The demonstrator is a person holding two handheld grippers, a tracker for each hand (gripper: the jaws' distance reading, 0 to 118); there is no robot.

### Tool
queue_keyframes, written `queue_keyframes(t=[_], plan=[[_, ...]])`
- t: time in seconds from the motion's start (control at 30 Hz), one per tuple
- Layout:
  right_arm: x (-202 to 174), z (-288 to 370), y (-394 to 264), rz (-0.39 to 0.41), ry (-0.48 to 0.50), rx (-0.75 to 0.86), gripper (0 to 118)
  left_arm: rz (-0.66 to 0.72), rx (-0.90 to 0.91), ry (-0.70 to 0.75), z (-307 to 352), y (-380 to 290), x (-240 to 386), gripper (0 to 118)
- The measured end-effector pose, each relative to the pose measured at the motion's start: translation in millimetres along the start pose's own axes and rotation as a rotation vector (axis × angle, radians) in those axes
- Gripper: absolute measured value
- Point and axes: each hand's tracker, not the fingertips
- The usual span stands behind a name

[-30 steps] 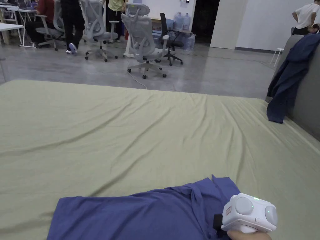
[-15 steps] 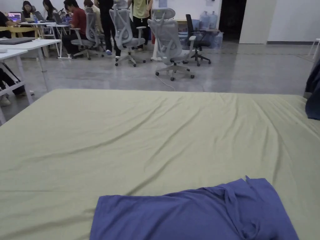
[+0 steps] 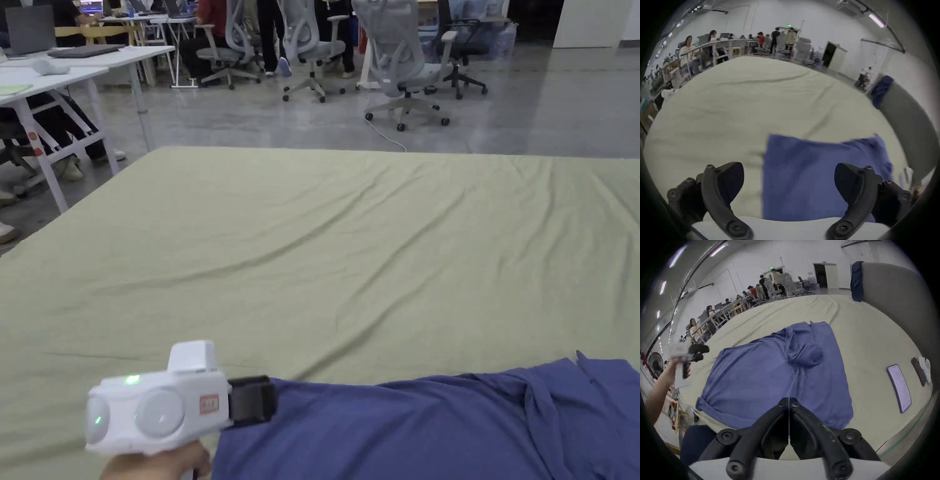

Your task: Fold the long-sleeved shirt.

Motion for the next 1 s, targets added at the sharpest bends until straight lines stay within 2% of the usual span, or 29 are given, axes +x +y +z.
queue_keyframes(t=[0.07, 0.1, 0.13, 0.17, 0.2, 0.23, 0.27, 0.3, 0.33, 0.4, 0.43, 0.47, 0.57, 0.67, 0.73, 0.77, 0.8, 0.83, 0.87, 0.9, 0.93, 0.97, 1.0], plan=[[13, -11, 4, 0.0, -0.001, -0.025, 3, -0.038, -0.025, 0.051, -46, 10, -3, 109], [17, -17, 8, -0.008, -0.005, -0.032, 3, -0.051, -0.049, 0.067, -66, 10, -5, 100], [20, -23, 13, -0.019, -0.01, -0.043, 3, -0.057, -0.089, 0.07, -82, 12, -5, 78], [19, -26, 25, -0.027, -0.012, -0.056, 3, -0.081, -0.115, 0.042, -92, 7, -4, 72], [23, -33, 39, -0.03, -0.008, -0.052, 3, -0.132, -0.086, 0.065, -90, 1, 0, 73], [27, -39, 53, -0.033, -0.005, -0.044, 14, -0.194, -0.027, 0.077, -82, -1, 6, 65], [31, -48, 73, -0.032, -0.013, -0.03, 39, -0.233, -0.043, 0.078, -75, 1, 11, 44], [36, -61, 96, -0.026, -0.023, -0.01, 74, -0.249, -0.04, 0.062, -67, 1, 14, 12], [40, -75, 116, -0.02, -0.048, 0.001, 118, -0.255, -0.026, 0.044, -61, 1, 17, 0], [50, -105, 161, -0.066, -0.09, 0.041, 118, -0.316, -0.016, 0.07, -48, 3, 16, 0], [47, -123, 191, -0.041, -0.076, 0.015, 118, -0.338, 0.003, 0.05, -45, 4, 12, 0], [50, -144, 213, -0.064, -0.068, -0.004, 118, -0.341, 0.011, 0.041, -42, 6, 7, 0], [64, -216, 263, -0.099, -0.115, -0.122, 118, -0.243, -0.011, -0.028, -29, 7, 5, 0], [72, -271, 280, -0.187, -0.123, -0.241, 118, -0.279, 0.009, -0.03, -17, 4, 6, 0], [74, -294, 277, -0.194, -0.192, -0.281, 118, -0.309, 0.016, -0.052, -12, 2, 9, 0], [73, -300, 276, -0.177, -0.214, -0.295, 114, -0.32, 0.014, -0.056, -11, 1, 10, 0], [70, -303, 276, -0.158, -0.235, -0.347, 100, -0.327, 0.011, -0.063, -11, -1, 10, 0], [64, -296, 273, -0.081, -0.31, -0.337, 86, -0.331, 0.014, -0.072, -10, -2, 10, 0], [62, -289, 274, -0.091, -0.293, -0.314, 81, -0.318, 0.009, -0.091, -9, -3, 11, 0], [61, -279, 275, -0.114, -0.272, -0.305, 63, -0.318, 0.013, -0.093, -8, -2, 10, 0], [63, -273, 277, -0.107, -0.221, -0.275, 10, -0.313, 0.019, -0.101, -8, -2, 9, 0], [66, -265, 275, -0.126, -0.148, -0.282, 11, -0.303, 0.024, -0.111, -6, -1, 8, 0], [67, -257, 273, -0.096, -0.125, -0.293, 11, -0.293, 0.035, -0.119, -3, 1, 7, 0]])
